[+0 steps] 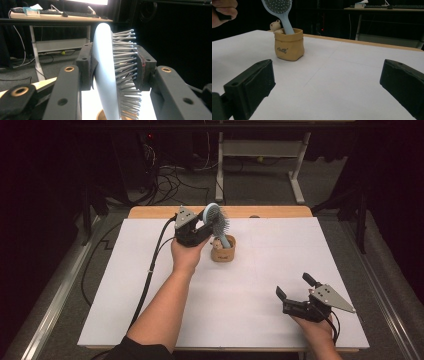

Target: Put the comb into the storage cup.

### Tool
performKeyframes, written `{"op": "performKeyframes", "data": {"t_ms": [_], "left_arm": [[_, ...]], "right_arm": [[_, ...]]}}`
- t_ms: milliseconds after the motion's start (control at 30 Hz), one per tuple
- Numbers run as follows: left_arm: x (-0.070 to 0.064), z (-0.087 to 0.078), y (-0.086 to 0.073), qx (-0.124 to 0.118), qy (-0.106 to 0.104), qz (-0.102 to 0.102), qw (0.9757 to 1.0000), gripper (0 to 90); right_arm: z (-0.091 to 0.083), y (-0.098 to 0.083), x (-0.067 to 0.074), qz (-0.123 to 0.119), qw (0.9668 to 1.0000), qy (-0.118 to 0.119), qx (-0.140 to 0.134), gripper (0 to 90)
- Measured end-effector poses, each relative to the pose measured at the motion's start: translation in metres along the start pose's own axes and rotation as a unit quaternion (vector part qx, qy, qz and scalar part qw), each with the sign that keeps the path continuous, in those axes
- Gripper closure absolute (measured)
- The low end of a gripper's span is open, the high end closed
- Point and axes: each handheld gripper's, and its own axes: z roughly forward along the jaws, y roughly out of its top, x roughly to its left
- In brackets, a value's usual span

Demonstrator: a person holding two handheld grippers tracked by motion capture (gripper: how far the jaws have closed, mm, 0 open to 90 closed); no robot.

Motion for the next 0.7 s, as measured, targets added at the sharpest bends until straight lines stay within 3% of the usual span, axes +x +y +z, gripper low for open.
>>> {"op": "performKeyframes", "data": {"t_ms": [700], "left_arm": [[0.011, -0.005, -0.003, 0.006, 0.012, -0.009, 0.9999, 51.7]], "right_arm": [[0.001, -0.001, 0.000, 0.001, 1.0000, -0.001, 0.001, 0.0]]}}
